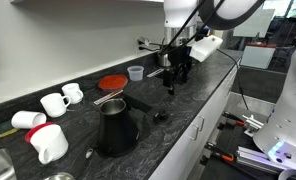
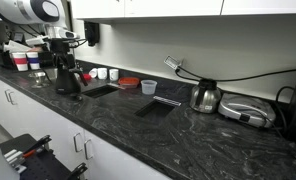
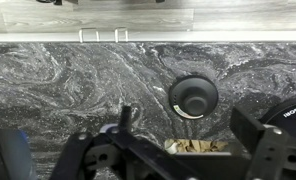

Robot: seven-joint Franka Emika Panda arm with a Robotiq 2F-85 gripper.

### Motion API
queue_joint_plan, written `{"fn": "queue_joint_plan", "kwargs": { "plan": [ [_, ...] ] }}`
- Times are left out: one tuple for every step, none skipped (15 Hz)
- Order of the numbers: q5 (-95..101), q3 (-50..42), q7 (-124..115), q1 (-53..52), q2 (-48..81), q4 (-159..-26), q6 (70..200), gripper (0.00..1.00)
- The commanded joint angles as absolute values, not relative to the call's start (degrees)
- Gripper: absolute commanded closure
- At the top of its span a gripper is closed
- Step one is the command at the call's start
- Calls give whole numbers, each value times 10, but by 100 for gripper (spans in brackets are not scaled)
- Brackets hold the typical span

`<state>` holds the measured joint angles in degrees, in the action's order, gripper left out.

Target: Place the lid on the teapot

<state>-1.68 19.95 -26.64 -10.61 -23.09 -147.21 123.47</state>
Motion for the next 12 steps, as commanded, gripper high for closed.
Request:
{"fn": "queue_joint_plan", "kwargs": {
  "plan": [
    [-15, 196, -267, -109, -231, -1472, 1234, 0],
    [-17, 198, -278, -107, -227, -1473, 1243, 0],
    [-16, 199, -282, -106, -221, -1474, 1251, 0],
    [-15, 200, -287, -105, -217, -1474, 1255, 0],
    [-19, 198, -289, -105, -211, -1475, 1263, 0],
    [-24, 196, -290, -106, -205, -1476, 1269, 0],
    [-32, 193, -289, -108, -197, -1477, 1280, 0],
    [-39, 190, -289, -109, -189, -1478, 1289, 0],
    [-46, 188, -287, -109, -178, -1479, 1299, 0],
    [-50, 186, -286, -109, -168, -1480, 1312, 0],
    [-56, 184, -284, -110, -154, -1479, 1326, 0],
    [-53, 183, -283, -108, -140, -1476, 1331, 0]
  ]
}}
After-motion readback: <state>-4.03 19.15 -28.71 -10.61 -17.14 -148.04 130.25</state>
